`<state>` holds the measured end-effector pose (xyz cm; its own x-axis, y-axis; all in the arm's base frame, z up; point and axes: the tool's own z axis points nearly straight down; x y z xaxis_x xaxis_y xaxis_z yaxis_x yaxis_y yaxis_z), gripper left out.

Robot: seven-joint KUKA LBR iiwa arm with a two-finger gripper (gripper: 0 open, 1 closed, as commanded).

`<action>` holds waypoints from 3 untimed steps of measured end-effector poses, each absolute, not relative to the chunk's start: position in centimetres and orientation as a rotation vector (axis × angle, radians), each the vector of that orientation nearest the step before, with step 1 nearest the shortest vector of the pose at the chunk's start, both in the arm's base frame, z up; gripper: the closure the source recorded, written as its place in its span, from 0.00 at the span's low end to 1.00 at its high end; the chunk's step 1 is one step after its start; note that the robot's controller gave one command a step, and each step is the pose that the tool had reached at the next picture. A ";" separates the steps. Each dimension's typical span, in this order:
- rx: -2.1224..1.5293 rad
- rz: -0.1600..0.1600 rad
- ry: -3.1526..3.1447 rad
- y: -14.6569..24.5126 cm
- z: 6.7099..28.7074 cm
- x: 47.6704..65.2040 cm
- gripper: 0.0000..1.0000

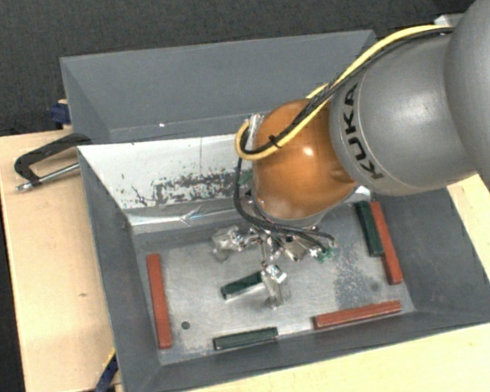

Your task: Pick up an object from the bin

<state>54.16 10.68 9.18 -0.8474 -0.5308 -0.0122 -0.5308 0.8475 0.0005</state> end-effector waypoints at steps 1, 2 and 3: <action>-1.187 0.002 2.903 10.2 7.1 56.3 1.00; -1.187 0.002 2.904 10.2 7.1 56.3 1.00; -1.187 0.003 2.905 10.1 7.3 56.2 1.00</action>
Offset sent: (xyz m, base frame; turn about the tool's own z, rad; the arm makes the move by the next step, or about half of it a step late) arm 0.0000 0.0000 0.0000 0.0000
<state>56.23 10.14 7.25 -0.7140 -0.7001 -0.0038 -0.7001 0.7140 0.0006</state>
